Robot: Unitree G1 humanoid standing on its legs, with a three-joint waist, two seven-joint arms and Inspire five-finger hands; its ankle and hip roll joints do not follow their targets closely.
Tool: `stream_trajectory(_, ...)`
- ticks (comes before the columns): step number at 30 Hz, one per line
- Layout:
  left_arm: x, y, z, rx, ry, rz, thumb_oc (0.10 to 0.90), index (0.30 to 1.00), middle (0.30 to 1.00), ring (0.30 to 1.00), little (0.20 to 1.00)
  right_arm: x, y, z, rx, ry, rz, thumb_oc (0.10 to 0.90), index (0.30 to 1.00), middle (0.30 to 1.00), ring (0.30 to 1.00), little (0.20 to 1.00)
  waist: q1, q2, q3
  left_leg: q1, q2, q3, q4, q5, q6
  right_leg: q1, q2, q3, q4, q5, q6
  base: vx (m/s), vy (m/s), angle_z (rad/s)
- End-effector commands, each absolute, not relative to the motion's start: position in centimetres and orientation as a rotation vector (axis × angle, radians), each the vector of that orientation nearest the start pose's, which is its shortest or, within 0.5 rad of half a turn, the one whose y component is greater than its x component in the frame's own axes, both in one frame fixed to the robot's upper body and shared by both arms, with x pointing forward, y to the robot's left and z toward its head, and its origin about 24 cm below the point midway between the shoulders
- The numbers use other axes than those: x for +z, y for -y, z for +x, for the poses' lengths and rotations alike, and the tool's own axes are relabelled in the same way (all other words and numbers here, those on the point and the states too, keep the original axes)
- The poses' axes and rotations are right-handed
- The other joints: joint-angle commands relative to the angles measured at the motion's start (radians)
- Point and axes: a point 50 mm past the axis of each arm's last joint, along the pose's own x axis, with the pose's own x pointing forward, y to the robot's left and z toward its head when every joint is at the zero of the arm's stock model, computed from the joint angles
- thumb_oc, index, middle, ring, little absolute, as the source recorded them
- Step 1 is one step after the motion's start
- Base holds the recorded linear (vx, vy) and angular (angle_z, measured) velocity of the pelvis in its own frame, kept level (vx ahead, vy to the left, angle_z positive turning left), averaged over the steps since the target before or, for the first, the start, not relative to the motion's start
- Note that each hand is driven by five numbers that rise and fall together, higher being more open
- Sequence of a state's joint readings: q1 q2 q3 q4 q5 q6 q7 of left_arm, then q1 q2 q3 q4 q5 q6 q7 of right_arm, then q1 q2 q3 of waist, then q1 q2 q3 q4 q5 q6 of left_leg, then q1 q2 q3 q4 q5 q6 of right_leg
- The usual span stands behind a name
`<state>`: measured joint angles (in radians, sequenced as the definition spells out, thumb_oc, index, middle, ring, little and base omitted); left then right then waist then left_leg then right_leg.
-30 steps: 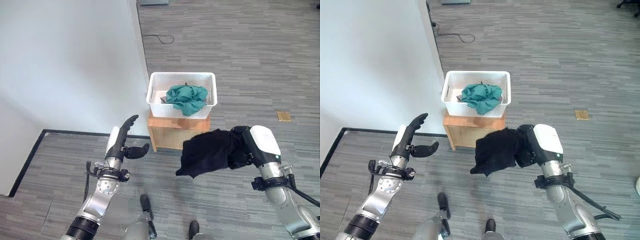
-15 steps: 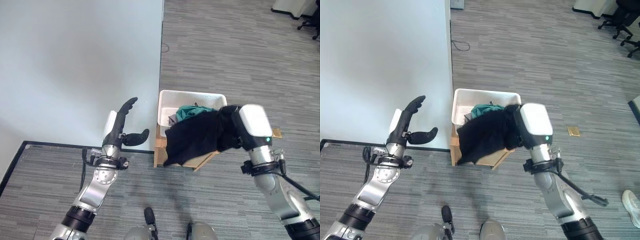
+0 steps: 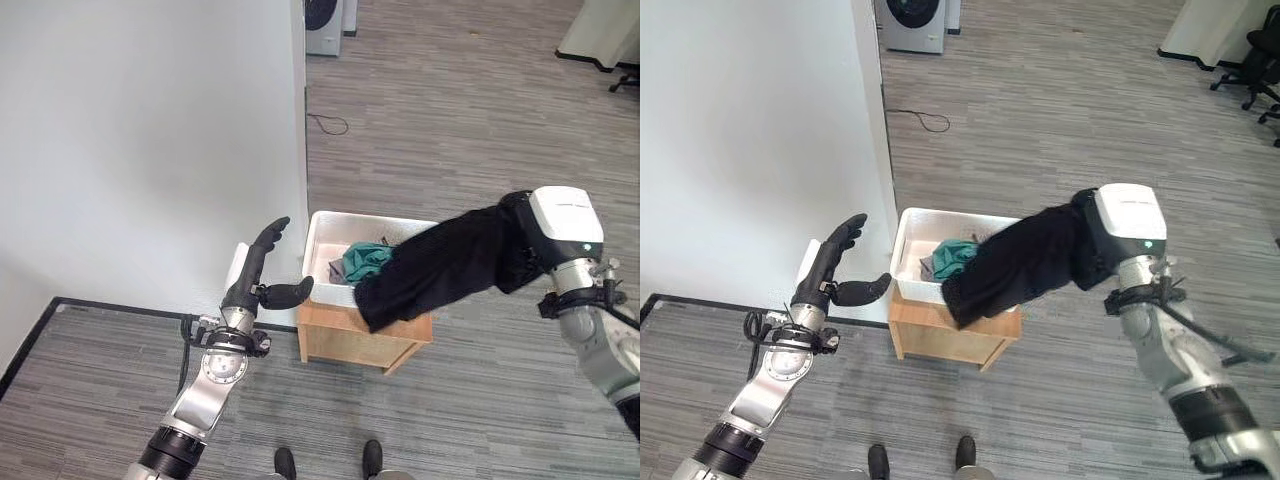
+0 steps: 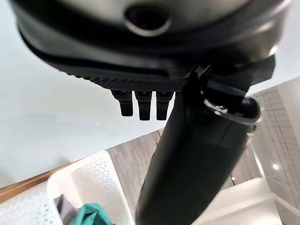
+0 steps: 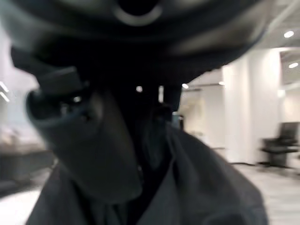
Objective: Pick up bed clothes into laundry basket.
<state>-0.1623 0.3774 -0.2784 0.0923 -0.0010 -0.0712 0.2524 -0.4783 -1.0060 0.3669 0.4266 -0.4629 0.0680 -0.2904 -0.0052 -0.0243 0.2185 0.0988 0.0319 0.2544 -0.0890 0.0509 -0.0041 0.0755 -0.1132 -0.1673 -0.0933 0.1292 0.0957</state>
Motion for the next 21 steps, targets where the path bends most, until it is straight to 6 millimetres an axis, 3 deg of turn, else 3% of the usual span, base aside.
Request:
stream_trajectory(1, 10.9, -12.7, 29.8, -0.148, 0.381, 0.343, 0.800, 0.900, 0.900, 0.900, 0.900, 30.8, 31.4, 33.6, -0.611, 0.429, -1.574, 0.400, 0.300, 0.300, 0.300, 0.300, 0.073, 0.048, -0.025, -0.101, 0.052, 0.026, 0.002, 0.008, -0.080, 0.074, 0.000, -0.085, 0.006, -0.221, 0.044, -0.06, 0.039, -0.01)
stream_trajectory(4, 11.2, -12.9, 30.3, -0.123, 0.387, 0.338, 0.800, 0.900, 0.900, 0.900, 0.900, 34.0, 30.2, 34.0, -0.674, 0.506, -1.596, 0.400, 0.300, 0.300, 0.300, 0.300, 0.076, 0.067, 0.011, -0.150, 0.056, 0.023, 0.002, 0.025, -0.088, 0.039, -0.003, -0.094, 0.006, -0.214, 0.045, -0.09, 0.052, -0.01)
stream_trajectory(6, 11.4, -12.7, 30.3, -0.125, 0.396, 0.330, 0.800, 0.900, 0.900, 0.900, 0.900, 35.2, 29.9, 33.8, -0.701, 0.529, -1.620, 0.400, 0.300, 0.300, 0.300, 0.300, 0.079, 0.075, 0.021, -0.168, 0.058, 0.019, 0.002, 0.030, -0.091, 0.026, -0.002, -0.102, 0.006, -0.214, 0.044, -0.03, 0.036, 0.22)
stream_trajectory(7, 11.4, -12.7, 30.3, -0.124, 0.397, 0.329, 0.800, 0.900, 0.900, 0.900, 0.900, 35.2, 29.9, 33.8, -0.702, 0.530, -1.622, 0.400, 0.300, 0.300, 0.300, 0.300, 0.077, 0.076, 0.020, -0.170, 0.058, 0.018, 0.002, 0.030, -0.091, 0.025, -0.002, -0.103, 0.006, -0.214, 0.044, -0.03, 0.048, 0.33)
stream_trajectory(8, 11.7, -12.3, 30.3, -0.136, 0.416, 0.320, 0.800, 0.900, 0.900, 0.900, 0.900, 37.7, 30.4, 33.3, -0.791, 0.546, -1.656, 0.400, 0.300, 0.300, 0.300, 0.300, 0.096, 0.078, 0.038, -0.205, 0.060, 0.006, 0.002, 0.043, -0.099, 0.005, -0.002, -0.118, 0.006, -0.211, 0.045, -0.03, 0.038, 0.32)
stream_trajectory(11, 11.8, -12.4, 30.4, -0.127, 0.419, 0.319, 0.800, 0.900, 0.900, 0.900, 0.900, 39.2, 30.5, 32.9, -0.834, 0.576, -1.645, 0.400, 0.300, 0.300, 0.300, 0.300, 0.107, 0.072, 0.058, -0.232, 0.062, -0.003, 0.002, 0.050, -0.103, -0.019, -0.003, -0.119, 0.006, -0.207, 0.047, -0.03, 0.015, 0.19)
stream_trajectory(21, 14.7, -12.9, 31.6, -0.060, 0.521, 0.343, 0.800, 0.900, 0.900, 0.900, 0.900, 40.2, 32.1, 32.1, -0.923, 0.534, -1.646, 0.400, 0.300, 0.300, 0.300, 0.300, 0.132, 0.063, 0.210, -0.348, 0.095, -0.008, 0.002, 0.099, -0.119, -0.182, -0.010, -0.137, 0.116, -0.215, 0.027, -0.07, -0.005, 0.06)
